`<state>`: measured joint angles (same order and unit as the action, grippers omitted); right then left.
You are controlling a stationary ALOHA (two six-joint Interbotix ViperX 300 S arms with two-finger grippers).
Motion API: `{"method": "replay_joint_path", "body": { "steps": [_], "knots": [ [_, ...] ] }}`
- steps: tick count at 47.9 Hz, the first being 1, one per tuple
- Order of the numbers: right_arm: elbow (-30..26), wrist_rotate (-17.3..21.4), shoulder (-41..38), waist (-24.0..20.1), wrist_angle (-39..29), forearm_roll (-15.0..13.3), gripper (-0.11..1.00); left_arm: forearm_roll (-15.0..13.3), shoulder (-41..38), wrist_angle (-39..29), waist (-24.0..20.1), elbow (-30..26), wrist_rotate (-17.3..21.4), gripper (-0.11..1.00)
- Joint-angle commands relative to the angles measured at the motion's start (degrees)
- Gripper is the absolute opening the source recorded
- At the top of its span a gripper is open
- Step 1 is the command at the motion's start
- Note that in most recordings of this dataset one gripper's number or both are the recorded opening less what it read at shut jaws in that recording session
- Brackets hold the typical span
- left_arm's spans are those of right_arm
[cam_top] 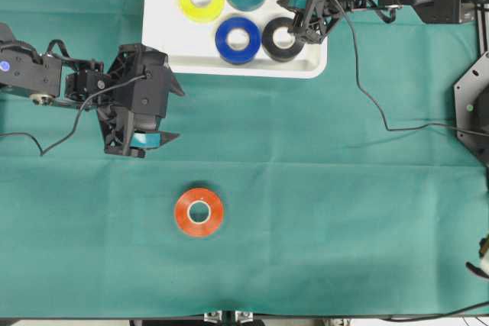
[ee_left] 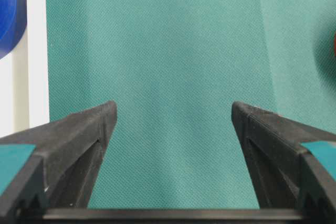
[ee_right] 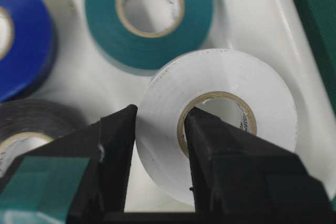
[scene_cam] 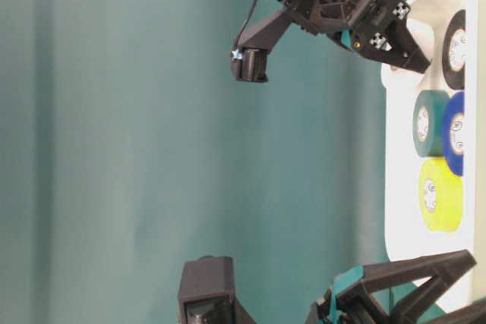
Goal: Put the tape alternately from left to right into the white case.
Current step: 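Carry the white roll with the right gripper into the tray's top right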
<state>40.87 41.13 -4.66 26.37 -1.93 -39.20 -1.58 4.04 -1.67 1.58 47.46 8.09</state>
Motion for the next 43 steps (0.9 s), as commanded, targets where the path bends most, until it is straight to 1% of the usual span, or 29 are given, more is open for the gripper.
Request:
{"method": "replay_joint_path", "body": {
  "steps": [1,32,34,41,42,43],
  "knots": [
    [-1.41,0.09,0.7,0.79,0.7,-0.18,0.3,-0.09,0.79,0.18,0.26,-0.88,0.0,0.72],
    [-1.05,0.44,0.0,1.14,1.85,-0.18,0.3,-0.09,0.79,0.26,0.26,-1.05,0.0,0.72],
    [-1.05,0.44,0.0,1.14,1.85,-0.18,0.39,-0.09,0.79,0.26,0.26,-1.05,-0.09,0.72],
    [-1.23,0.44,0.18,0.88,1.93,-0.18,0.81,-0.09,0.79,0.26,0.26,-0.97,0.0,0.72],
    [-1.23,0.44,0.18,0.88,1.93,-0.18,0.85,-0.09,0.79,0.26,0.26,-0.97,-0.09,0.72],
    [-1.23,0.44,0.26,0.79,1.93,-0.18,0.86,-0.09,0.79,0.26,0.26,-0.97,0.0,0.72]
  ]
}}
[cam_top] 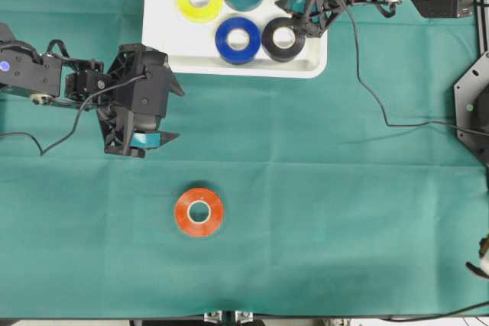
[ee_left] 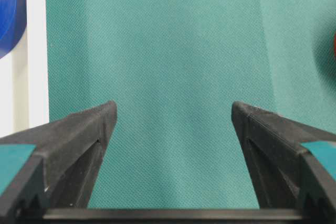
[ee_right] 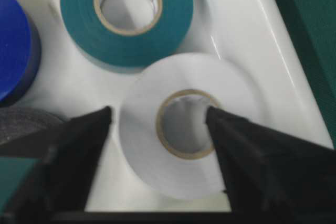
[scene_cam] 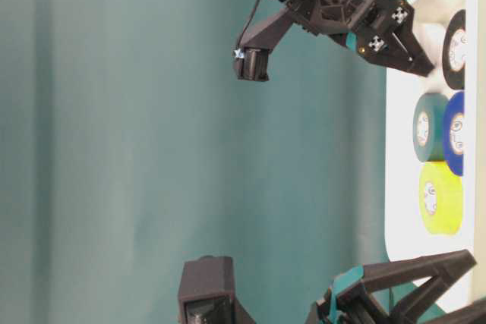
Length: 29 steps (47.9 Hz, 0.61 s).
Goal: Put the tape alternately from left to right into the white case.
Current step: 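Carry the white roll with the right gripper into the tray's top right, then release the white roll, withdraw right gripper, move left gripper over orange roll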
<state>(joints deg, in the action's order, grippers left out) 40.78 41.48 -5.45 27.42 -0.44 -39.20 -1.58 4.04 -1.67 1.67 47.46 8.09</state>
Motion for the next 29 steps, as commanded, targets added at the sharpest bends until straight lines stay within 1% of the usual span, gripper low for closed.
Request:
{"method": "replay_joint_path", "body": {
  "steps": [1,5,14,29],
  "knots": [
    [-1.14,0.09,1.23,-0.26,0.35,-0.09,0.85,-0.09,0.79,0.26,0.18,-0.97,0.0,0.72],
    [-1.05,0.18,1.76,-0.79,0.35,-0.09,0.8,-0.09,0.79,0.18,0.18,-0.88,0.0,0.72],
    [-0.7,0.18,4.57,-2.81,-0.09,-0.09,0.79,-0.09,0.79,0.18,0.26,-0.88,0.0,0.72],
    [1.67,0.18,12.3,-10.99,0.18,-0.09,0.79,-0.09,0.79,0.18,0.7,-1.05,-0.09,0.72]
  ]
}}
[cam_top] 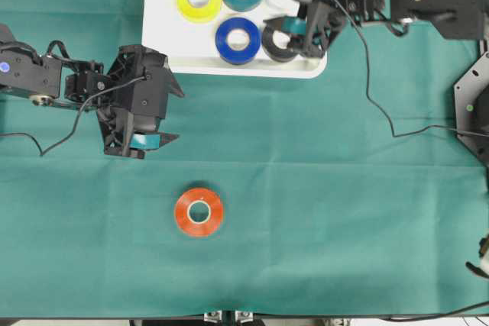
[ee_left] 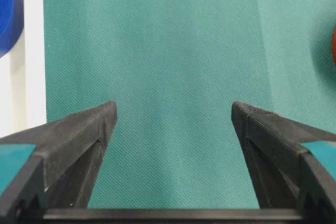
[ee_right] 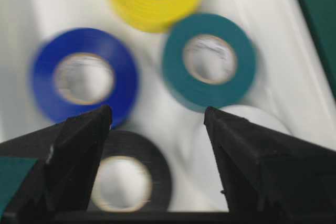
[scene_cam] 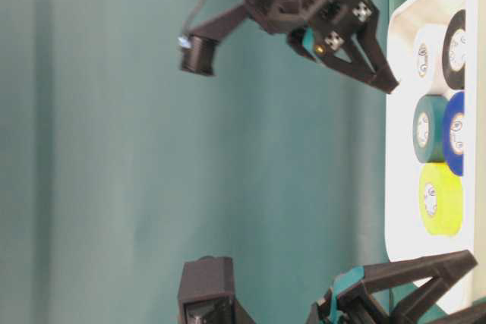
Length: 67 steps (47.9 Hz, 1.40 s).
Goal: Put the tape alternately from left to right into the white case.
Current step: 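Release the white roll, withdraw right gripper, move left gripper over orange roll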
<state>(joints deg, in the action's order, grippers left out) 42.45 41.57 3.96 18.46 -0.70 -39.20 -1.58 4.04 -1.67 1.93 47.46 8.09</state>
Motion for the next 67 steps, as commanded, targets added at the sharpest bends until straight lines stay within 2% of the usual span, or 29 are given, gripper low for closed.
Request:
{"method": "replay_joint_path", "body": {
  "steps": [1,14,28,34,46,51,67],
  "knots": [
    [0.35,0.09,3.34,-2.64,0.44,-0.09,0.79,-0.09,0.79,0.18,0.44,-1.05,-0.09,0.72],
    [3.43,0.09,8.0,-10.46,1.05,0.0,0.79,-0.09,0.79,0.18,0.53,-1.41,-0.44,0.72],
    [5.54,0.18,8.88,-17.14,5.54,0.18,0.79,-0.09,0.53,0.18,1.32,-1.14,-5.1,0.72],
    [5.89,0.18,8.88,-18.63,7.21,0.18,0.79,-0.09,0.0,0.18,1.85,-1.14,-5.62,0.72],
    [6.42,0.18,8.79,-18.81,7.21,0.26,0.79,-0.09,-0.62,0.18,3.87,-1.85,-6.68,0.72],
    [6.68,0.18,8.61,-18.81,7.21,0.26,0.79,-0.09,-0.79,0.18,5.1,-1.93,-9.67,0.72],
    [6.68,0.18,7.73,-18.81,7.47,0.26,0.79,-0.09,-2.99,0.18,10.81,-2.64,-24.17,0.72]
  ]
}}
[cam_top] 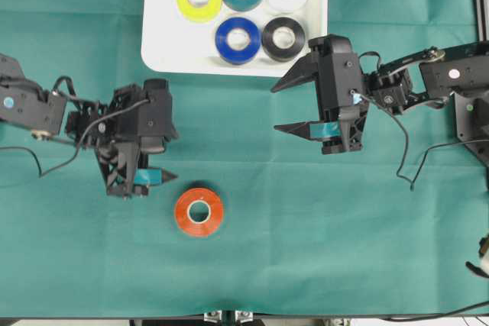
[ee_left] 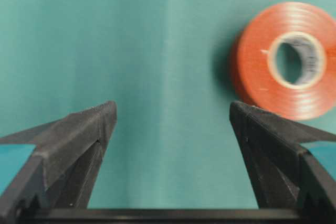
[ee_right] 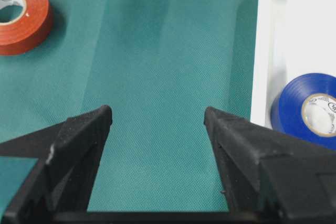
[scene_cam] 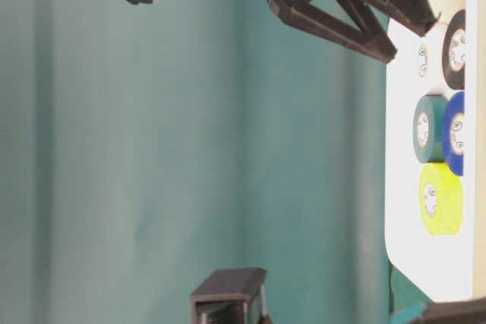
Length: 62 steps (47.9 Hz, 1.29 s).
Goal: Put the tape alternately from left to right into the white case.
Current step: 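Release the white roll, withdraw right gripper, move left gripper over orange roll, then lower the left gripper onto the orange tape roll and grasp it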
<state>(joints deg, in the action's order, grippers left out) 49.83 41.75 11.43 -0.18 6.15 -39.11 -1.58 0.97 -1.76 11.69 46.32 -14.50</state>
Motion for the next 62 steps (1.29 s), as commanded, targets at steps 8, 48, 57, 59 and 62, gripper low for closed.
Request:
{"method": "replay_joint_path", "body": {
  "steps": [8,48,57,59,62],
  "knots": [
    [-0.53,0.0,0.0,-0.18,0.62,0.18,0.79,-0.09,-2.46,0.26,2.99,-3.69,-5.71,0.72],
    [-0.35,0.0,-1.32,-0.26,0.7,0.18,0.79,-0.18,-9.32,-8.53,4.39,-12.74,-8.53,0.72],
    [-0.35,0.0,-1.32,-0.26,0.7,0.18,0.79,-0.09,-10.46,-10.37,4.48,-13.18,-14.59,0.72],
    [-0.35,0.0,-1.32,-0.26,0.62,0.18,0.79,-0.09,-10.63,-10.81,4.48,-13.27,-15.73,0.72],
    [-0.35,0.0,-1.32,-0.26,0.7,0.18,0.79,-0.09,-10.72,-11.43,4.48,-13.36,-16.79,0.72]
  ]
}}
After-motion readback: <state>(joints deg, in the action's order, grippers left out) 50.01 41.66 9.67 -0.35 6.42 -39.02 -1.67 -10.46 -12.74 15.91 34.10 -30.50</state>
